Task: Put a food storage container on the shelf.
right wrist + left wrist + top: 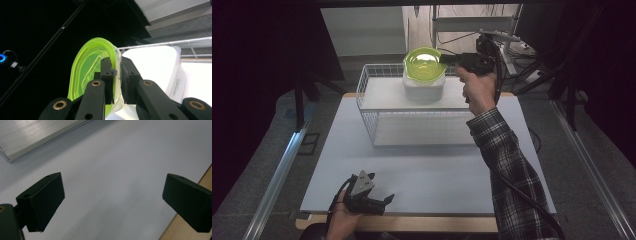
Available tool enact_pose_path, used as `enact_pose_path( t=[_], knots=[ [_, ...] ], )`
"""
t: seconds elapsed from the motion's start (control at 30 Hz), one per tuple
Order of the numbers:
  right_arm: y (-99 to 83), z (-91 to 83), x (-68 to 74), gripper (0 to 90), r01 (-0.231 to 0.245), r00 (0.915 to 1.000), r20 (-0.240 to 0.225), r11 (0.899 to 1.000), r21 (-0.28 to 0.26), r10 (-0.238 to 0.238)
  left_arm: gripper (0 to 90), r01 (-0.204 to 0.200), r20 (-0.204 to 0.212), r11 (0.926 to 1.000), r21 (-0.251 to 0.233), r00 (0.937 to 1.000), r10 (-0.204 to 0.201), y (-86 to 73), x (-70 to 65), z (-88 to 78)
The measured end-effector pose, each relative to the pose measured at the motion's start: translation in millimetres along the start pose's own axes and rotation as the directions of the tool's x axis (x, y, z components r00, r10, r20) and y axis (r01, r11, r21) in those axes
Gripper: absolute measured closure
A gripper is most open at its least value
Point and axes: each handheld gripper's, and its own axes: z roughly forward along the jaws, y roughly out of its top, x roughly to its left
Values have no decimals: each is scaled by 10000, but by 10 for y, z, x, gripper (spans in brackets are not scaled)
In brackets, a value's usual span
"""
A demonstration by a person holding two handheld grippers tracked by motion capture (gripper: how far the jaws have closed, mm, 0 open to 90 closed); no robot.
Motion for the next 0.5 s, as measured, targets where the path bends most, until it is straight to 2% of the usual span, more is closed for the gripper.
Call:
enact_pose_path(
  t=[0.2, 0.27, 0.5],
  knots=[
    [81, 138, 9, 816, -138, 9991, 389, 9998, -160, 144, 33, 41, 157, 10000, 6, 9999, -41, -2, 9, 10],
    [100, 175, 17, 815, -54, 9982, 597, 9998, -210, 67, 32, 51, 213, 10000, -2, 9998, -51, -2, 10, 12],
    [130, 270, 1, 815, -131, 9957, 911, 9996, -251, 154, 33, -53, 322, 10000, 39, 9995, 51, -1, -4, 24]
  ],
)
